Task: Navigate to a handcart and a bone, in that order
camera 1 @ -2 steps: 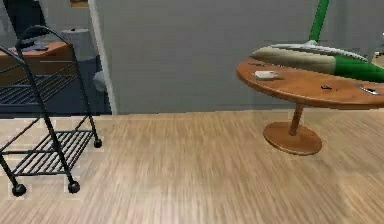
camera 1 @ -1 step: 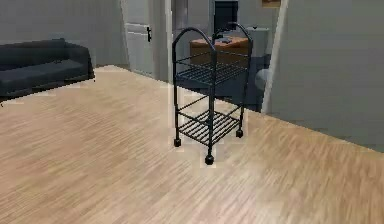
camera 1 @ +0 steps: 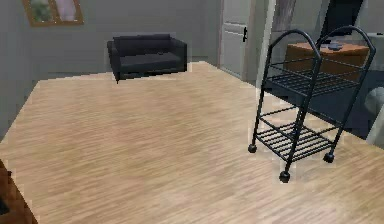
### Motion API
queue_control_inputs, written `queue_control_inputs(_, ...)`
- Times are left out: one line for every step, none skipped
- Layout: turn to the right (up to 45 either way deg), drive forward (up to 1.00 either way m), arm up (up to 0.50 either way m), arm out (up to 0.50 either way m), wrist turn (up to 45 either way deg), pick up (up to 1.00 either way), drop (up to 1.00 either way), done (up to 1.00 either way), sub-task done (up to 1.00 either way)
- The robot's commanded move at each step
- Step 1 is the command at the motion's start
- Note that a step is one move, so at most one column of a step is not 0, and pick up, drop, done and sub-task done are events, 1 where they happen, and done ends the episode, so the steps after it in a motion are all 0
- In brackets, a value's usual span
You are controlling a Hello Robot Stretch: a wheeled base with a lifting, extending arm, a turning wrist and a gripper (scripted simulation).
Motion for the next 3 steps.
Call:
queue_control_inputs(0.0,0.15,0.00,0.00,0.0,0.00,0.00,0.00,0.00)
queue_control_inputs(39.0,0.00,0.00,0.00,0.0,0.00,0.00,0.00,0.00)
queue_control_inputs(0.0,0.70,0.00,0.00,0.0,0.00,0.00,0.00,0.00)
